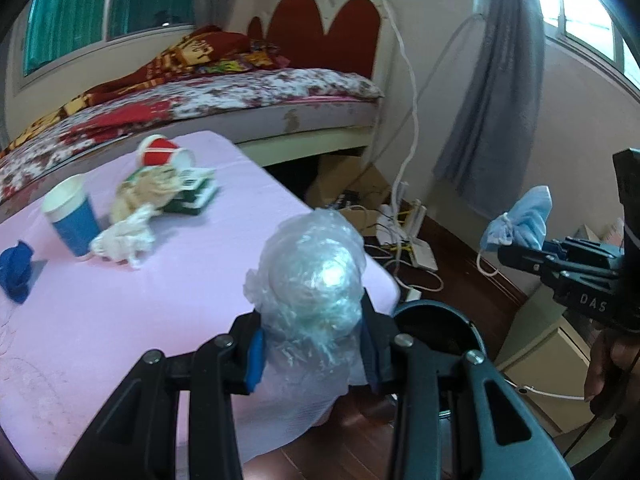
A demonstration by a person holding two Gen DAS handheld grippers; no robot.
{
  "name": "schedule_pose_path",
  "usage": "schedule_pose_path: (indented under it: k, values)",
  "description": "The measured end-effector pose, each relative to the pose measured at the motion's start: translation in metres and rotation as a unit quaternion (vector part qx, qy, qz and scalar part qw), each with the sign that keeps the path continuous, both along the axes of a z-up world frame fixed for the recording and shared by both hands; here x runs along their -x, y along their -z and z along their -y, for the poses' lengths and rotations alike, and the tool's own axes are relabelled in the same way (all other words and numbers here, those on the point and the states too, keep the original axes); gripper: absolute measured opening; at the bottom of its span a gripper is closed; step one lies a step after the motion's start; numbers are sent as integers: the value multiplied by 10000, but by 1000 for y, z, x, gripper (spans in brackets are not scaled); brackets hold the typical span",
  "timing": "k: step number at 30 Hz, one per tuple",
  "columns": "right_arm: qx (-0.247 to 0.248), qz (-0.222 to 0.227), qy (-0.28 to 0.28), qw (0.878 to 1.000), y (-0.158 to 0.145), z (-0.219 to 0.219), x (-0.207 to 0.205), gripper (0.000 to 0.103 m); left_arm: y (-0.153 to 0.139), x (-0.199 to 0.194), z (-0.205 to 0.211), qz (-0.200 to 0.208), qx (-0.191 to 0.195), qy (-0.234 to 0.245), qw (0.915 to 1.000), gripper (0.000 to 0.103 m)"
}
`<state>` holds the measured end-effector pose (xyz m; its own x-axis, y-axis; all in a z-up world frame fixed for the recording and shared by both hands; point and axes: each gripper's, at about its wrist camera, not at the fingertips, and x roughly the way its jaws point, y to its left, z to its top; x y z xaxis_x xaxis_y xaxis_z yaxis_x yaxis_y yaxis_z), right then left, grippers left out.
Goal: Collect trash
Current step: 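Carry the plastic bag and mask over the black bin and release both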
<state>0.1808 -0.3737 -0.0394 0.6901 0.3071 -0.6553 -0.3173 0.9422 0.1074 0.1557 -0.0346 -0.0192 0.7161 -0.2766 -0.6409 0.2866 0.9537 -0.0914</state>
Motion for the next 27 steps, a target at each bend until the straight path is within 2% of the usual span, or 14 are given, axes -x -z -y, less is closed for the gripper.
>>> schedule_pose_path:
  k: [16,27]
  values:
    - [63,-358,519,9980,41,81,22,26,16,17,96,-192,-92,1016,9946,40]
    - [195,-642,614,9959,78,109,34,26,49,16,133,-612,-187,1455,9873,40]
